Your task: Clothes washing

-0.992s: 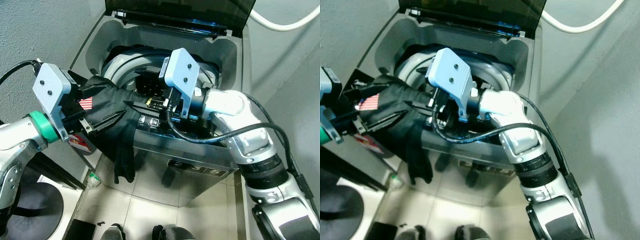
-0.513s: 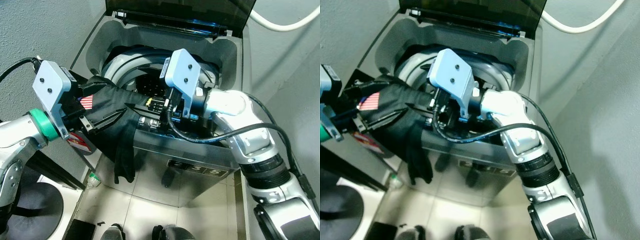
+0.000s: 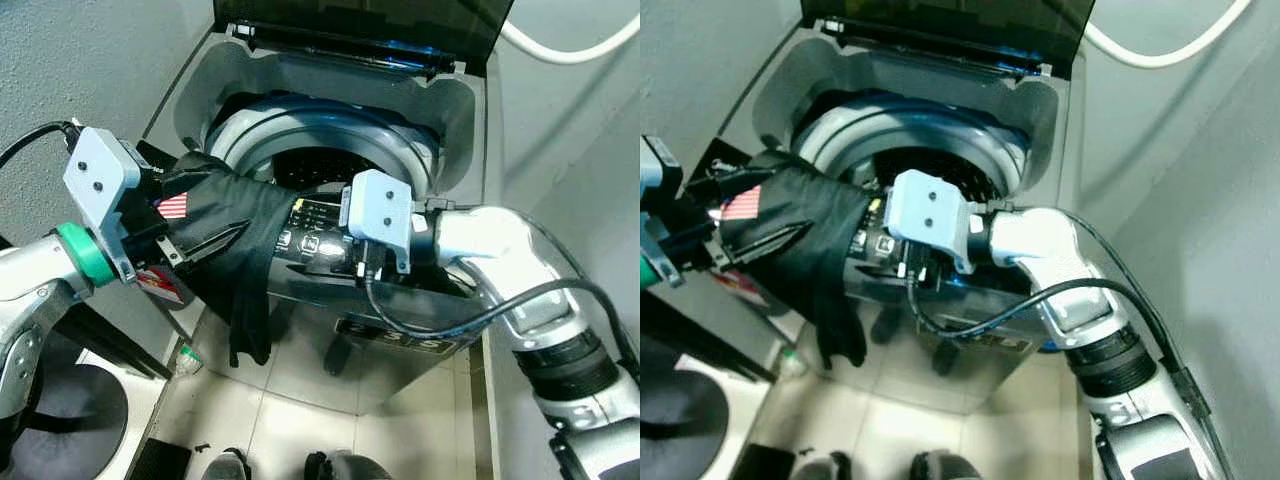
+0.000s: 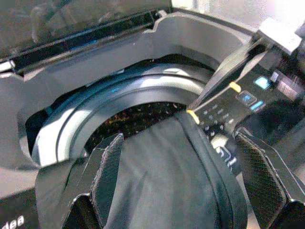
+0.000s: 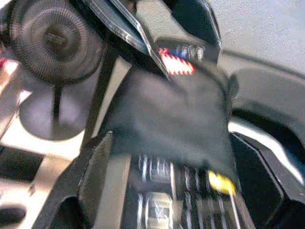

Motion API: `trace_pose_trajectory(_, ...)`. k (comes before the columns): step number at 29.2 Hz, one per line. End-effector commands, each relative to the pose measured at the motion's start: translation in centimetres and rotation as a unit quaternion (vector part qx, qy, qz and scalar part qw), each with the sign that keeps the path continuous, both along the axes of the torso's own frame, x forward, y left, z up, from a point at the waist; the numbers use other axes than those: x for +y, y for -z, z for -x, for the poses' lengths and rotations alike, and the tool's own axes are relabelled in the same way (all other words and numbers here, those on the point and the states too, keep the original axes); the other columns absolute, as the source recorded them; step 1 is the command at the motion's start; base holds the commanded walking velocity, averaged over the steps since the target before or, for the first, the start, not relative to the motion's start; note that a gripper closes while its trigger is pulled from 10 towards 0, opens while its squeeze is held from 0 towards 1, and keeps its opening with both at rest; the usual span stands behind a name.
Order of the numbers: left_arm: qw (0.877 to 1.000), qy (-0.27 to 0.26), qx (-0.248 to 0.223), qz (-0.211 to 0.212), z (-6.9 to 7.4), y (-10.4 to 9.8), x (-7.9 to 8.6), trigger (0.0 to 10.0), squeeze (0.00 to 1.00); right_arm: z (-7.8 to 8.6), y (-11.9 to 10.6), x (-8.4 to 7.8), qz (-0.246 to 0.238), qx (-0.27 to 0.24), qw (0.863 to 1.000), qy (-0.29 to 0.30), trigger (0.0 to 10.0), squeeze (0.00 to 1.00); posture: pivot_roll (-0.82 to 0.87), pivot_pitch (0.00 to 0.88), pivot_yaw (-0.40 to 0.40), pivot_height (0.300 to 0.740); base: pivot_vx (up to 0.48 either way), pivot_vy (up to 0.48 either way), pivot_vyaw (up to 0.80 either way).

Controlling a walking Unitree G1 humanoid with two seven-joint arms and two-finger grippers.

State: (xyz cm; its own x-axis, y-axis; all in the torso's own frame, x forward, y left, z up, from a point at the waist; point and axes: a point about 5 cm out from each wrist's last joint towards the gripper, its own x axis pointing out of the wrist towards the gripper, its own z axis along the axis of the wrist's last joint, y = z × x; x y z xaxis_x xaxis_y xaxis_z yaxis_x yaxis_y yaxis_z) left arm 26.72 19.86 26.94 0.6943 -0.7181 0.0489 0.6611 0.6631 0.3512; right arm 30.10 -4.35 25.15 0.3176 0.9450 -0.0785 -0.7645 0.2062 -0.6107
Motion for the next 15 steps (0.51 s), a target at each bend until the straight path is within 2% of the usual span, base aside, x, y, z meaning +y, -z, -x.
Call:
trace_pose_trajectory(1,1.0,0.007,0.006,-0.006,0.0,0.3,-0.3,10.0,0.0,-0.2,0.1,1.7,-0.015,-0.012,1.0,0.004,10.0,0.0,0.12,0.116,0.026,0.74,0.0,0.0,0.0)
trace_pose_trajectory(3,1.0,0.008,0.007,-0.006,-0.1,0.3,-0.3,10.0,0.0,-0.2,0.1,2.0,-0.021,-0.011,1.0,0.004,10.0,0.0,0.12,0.116,0.026,0.74,0.0,0.0,0.0)
trace_pose_trajectory(4,1.0,0.007,0.005,-0.006,-0.1,0.2,-0.2,10.0,0.0,-0.8,-0.3,3.0,-0.037,-0.007,0.999,0.005,10.0,0.0,0.12,0.114,0.028,0.74,0.0,0.0,0.0)
trace_pose_trajectory(9,1.0,0.007,0.004,-0.008,-0.3,0.1,-0.1,10.0,0.0,-1.9,-0.5,3.9,-0.041,0.003,0.999,0.018,10.0,0.0,0.13,0.111,0.03,0.74,0.0,0.0,0.0)
trace_pose_trajectory(11,1.0,0.008,0.003,-0.009,-0.4,0.1,-0.2,10.0,0.0,-3.0,-0.1,4.4,-0.023,0.013,0.999,0.036,10.0,0.0,0.13,0.111,0.03,0.74,0.0,0.0,0.0)
trace_pose_trajectory(12,1.0,0.008,0.003,-0.009,-0.4,0.1,-0.2,10.0,0.0,-3.0,-0.1,4.4,-0.023,0.013,0.999,0.036,10.0,0.0,0.13,0.111,0.03,0.74,0.0,0.0,0.0)
trace_pose_trajectory(15,1.0,0.007,0.001,-0.009,-0.4,0.0,-0.3,10.0,0.0,-3.9,1.7,4.4,0.051,0.017,0.998,0.038,10.0,0.0,0.14,0.109,0.02,0.74,0.0,0.0,0.0)
